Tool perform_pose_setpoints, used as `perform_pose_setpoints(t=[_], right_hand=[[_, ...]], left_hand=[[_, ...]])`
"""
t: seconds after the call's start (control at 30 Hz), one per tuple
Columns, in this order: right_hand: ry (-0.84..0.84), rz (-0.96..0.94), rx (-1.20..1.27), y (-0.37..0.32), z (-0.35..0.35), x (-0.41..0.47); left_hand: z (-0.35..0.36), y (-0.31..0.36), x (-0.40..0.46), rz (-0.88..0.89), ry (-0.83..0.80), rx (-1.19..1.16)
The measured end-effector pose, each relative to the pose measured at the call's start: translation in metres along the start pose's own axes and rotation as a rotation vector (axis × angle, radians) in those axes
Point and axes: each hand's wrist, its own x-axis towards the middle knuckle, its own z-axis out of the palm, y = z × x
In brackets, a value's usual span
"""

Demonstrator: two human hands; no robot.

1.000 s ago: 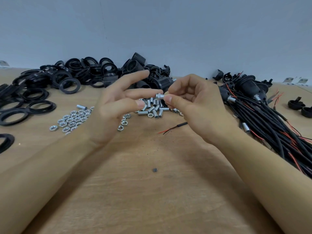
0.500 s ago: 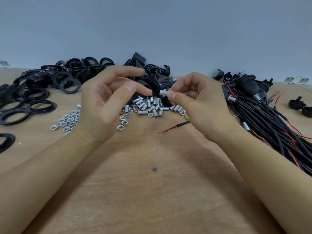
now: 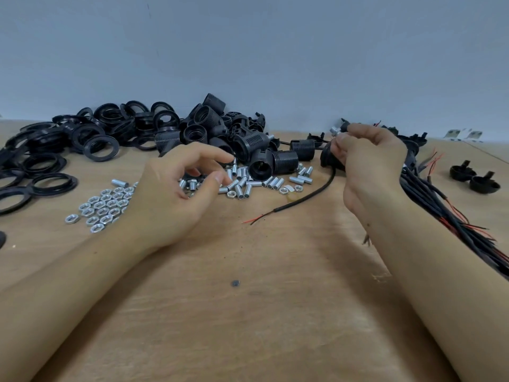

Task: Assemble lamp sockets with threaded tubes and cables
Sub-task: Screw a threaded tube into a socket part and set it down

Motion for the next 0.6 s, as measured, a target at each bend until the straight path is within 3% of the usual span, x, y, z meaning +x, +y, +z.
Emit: perform_pose_setpoints(t=[0.3, 0.4, 0.6], right_hand=[[-0.014, -0.093, -0.092, 0.005, 0.004, -0.008], [-0.075, -0.102, -0.119, 0.007, 0.007, -0.014], [-0.137, -0.171, -0.158, 0.007, 0.009, -0.023]], left_hand=[[0.015, 0.003, 0.032, 0.030, -0.056, 0.274], [0.030, 0.005, 0.094, 0.067, -0.231, 0.467], [0.095, -0.015, 0.184, -0.148, -0.529, 0.598]])
